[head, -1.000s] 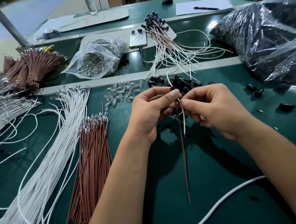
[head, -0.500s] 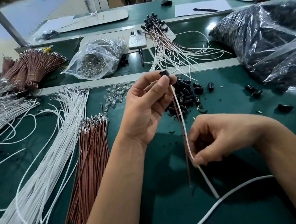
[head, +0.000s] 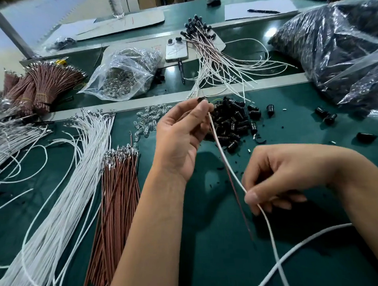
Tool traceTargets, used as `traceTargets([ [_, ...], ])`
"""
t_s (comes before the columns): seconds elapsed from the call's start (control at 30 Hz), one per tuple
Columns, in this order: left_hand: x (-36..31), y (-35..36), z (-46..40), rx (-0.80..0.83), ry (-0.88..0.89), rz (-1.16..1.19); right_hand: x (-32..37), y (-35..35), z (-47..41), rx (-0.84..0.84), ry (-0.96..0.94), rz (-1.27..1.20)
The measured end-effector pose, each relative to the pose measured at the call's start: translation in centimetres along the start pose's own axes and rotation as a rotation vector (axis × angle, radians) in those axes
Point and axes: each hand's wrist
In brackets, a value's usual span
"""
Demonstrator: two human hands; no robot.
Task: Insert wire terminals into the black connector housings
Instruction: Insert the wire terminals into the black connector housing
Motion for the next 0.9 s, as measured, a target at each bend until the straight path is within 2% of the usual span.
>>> traceTargets([
  [0.07,-0.2,-0.2,0.0,-0.015,-0.002,-0.008,0.1,0.2,0.0,0.045,-0.007,0.008],
  [0.1,-0.1,-0.2,0.0,-0.006,-0.005,-0.040,0.2,0.3,-0.3,-0.017,-0.030,-0.004],
  [0.23,0.5,0.2,0.4,0.067,-0.028,-0.182,0.2,0.5,-1.6,-0.564,-0.190,-0.189],
  [0.3,0.7,0.4,0.5,0.087,-0.026,-0.216,0.1,0.5,-1.9,-0.688,-0.251,-0.264],
  [0.47,0.9,0.5,0.5,0.119,0.005,-0.241,-0.2,0.6,-2.1,-0.684,-0.237,-0.198],
  [0.67,0.7,0.6,0.8,0.178,0.015,-0.261,0.0,0.7,-2.5,-0.796,-0.293,-0.267],
  [0.9,0.7,0.5,0.7,0.161,0.057,-0.244,0.0,0.7,-2.3,-0.672,-0.225,-0.179],
])
Point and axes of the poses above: each hand's wrist, its own z-axis away from the middle knuckle, its own y-axis out of the palm, x = y × z, and after that the axes turned 2 degrees about z, right-handed
